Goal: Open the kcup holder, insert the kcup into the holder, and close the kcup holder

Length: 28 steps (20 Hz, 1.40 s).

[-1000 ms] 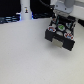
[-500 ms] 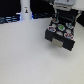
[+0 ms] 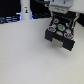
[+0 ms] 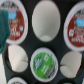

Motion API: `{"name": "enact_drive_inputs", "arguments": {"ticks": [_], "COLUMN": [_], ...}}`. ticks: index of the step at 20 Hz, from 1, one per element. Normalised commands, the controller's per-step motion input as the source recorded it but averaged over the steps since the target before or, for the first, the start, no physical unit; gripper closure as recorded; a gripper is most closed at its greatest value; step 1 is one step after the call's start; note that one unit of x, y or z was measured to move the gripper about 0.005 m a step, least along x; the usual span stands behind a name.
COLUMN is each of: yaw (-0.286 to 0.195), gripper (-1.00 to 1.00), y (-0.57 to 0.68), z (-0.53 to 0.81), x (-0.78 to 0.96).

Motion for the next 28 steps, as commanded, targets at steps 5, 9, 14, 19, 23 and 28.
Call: {"name": "enact_drive_inputs", "arguments": {"ticks": [5, 9, 14, 19, 23, 28], "yaw": [0.038, 0.024, 0.054, 0.114, 0.164, 0.165], "gripper": [-1.0, -1.0, -1.0, -1.0, -1.0, -1.0], "y": [-0.27, -0.17, -0.04, 0.09, 0.26, 0.28], "z": [-0.03, -0.11, -0.17, -0.26, -0.25, -0.17], "x": [0.64, 0.63, 0.5, 0.24, -0.11, -0.27]}}
